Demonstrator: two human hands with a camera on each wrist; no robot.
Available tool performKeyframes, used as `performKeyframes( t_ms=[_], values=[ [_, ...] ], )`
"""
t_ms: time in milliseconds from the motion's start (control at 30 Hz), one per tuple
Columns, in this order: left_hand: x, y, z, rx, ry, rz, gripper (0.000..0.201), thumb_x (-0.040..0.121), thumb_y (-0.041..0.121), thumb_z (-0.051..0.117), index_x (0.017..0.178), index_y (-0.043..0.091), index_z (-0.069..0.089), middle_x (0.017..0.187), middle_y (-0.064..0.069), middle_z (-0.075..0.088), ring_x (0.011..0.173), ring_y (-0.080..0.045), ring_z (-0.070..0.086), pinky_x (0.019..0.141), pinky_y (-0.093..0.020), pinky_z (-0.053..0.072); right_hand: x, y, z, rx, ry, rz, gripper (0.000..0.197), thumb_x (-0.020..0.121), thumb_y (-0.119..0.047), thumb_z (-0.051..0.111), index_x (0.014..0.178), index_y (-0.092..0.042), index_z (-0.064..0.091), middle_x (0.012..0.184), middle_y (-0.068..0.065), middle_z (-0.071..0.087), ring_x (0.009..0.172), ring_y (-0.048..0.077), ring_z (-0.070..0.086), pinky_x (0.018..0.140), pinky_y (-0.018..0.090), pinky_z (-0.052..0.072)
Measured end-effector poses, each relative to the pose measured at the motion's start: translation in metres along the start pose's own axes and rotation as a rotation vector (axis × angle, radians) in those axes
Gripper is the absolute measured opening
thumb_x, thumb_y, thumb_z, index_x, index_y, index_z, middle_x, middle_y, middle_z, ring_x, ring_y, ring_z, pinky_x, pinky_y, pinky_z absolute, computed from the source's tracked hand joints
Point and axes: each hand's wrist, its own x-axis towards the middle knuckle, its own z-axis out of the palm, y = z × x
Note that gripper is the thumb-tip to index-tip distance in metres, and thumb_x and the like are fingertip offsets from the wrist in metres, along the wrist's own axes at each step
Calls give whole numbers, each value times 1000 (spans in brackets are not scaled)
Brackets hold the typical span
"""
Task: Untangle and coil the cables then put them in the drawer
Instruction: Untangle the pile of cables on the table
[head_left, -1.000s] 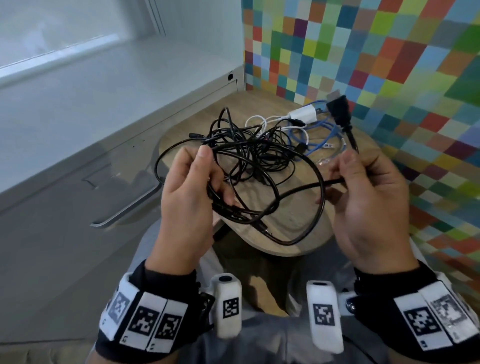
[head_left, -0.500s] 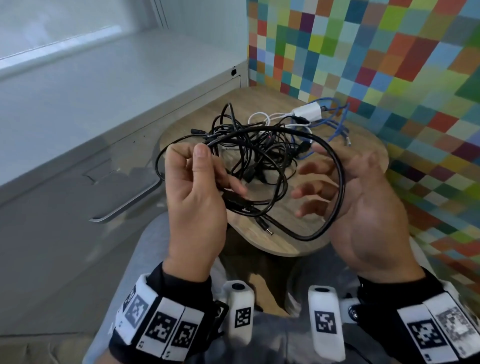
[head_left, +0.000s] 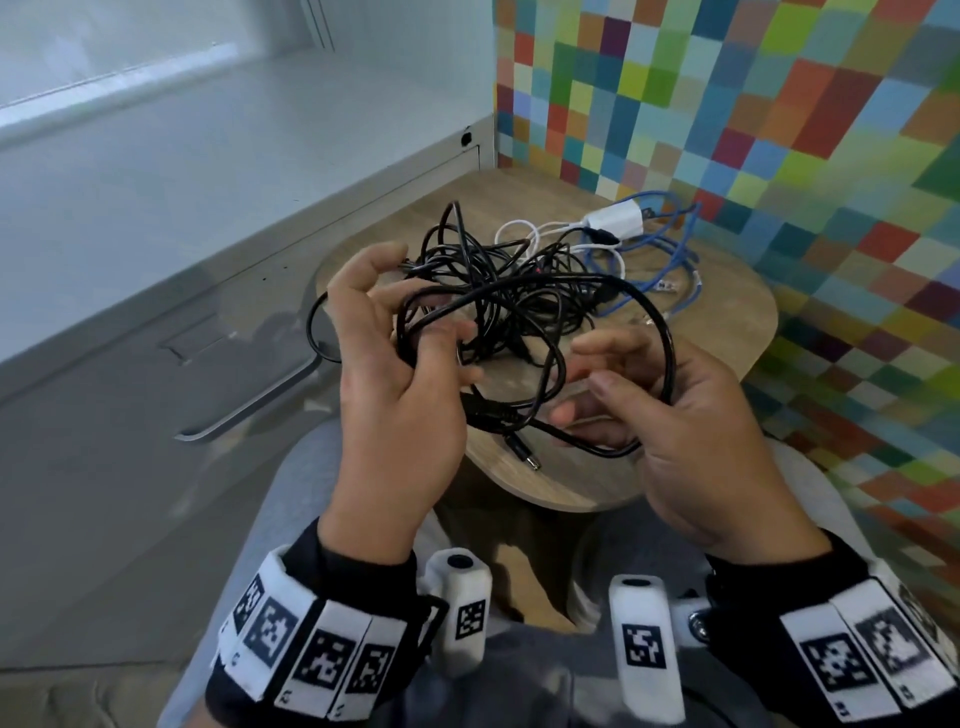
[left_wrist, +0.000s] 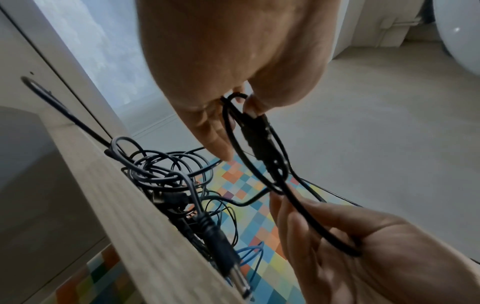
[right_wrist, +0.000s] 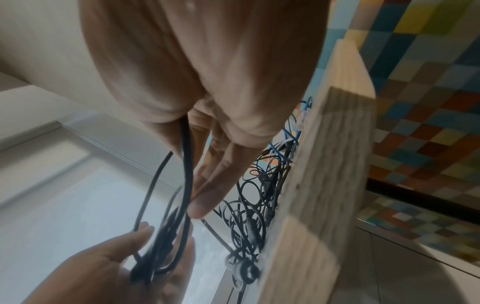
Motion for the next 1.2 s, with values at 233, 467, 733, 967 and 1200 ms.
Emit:
performKeyframes(
  t_ms=[233, 467, 733, 967, 1200],
  values=[
    [1, -5, -4, 314, -246, 51, 47, 93, 10, 71, 130, 35, 57, 138, 7, 52, 126, -14, 56, 102, -44, 53, 1, 6, 4, -65, 22, -96, 40, 87, 13, 69, 108, -20, 72, 83, 0, 63, 75, 20, 66, 71, 36, 63],
    [-2, 2, -5, 561, -298, 258, 32, 81, 37, 79, 110, 27, 69, 159, -8, 28, 152, -21, 26, 121, -33, 30, 1, 1, 2, -161, 52, -190, 37, 91, 11, 67, 112, -18, 70, 86, -3, 59, 76, 17, 64, 69, 29, 61],
    [-6, 9, -1, 484, -243, 491, 15, 79, 10, 80, 91, 12, 71, 148, -20, 32, 147, -38, 31, 114, -59, 34, 2, 2, 4, -161, 106, -195, 38, 93, 9, 67, 108, -26, 71, 84, 2, 62, 74, 16, 65, 68, 26, 60],
    [-12, 9, 3, 409, -255, 422, 26, 77, 5, 78, 97, 1, 62, 145, -23, 36, 142, -14, 35, 115, -30, 33, 0, -1, 5, -169, 122, -185, 35, 95, 7, 65, 110, -24, 71, 94, 23, 61, 76, 21, 64, 67, 25, 58],
    [-17, 21, 4, 454, -249, 715, 20, 75, -2, 60, 65, 8, 74, 105, -8, 50, 93, -34, 56, 76, -49, 47, 6, 6, 3, -64, 313, -195, 30, 95, -2, 64, 104, -29, 72, 93, 11, 60, 73, 15, 64, 62, 28, 57]
  ],
)
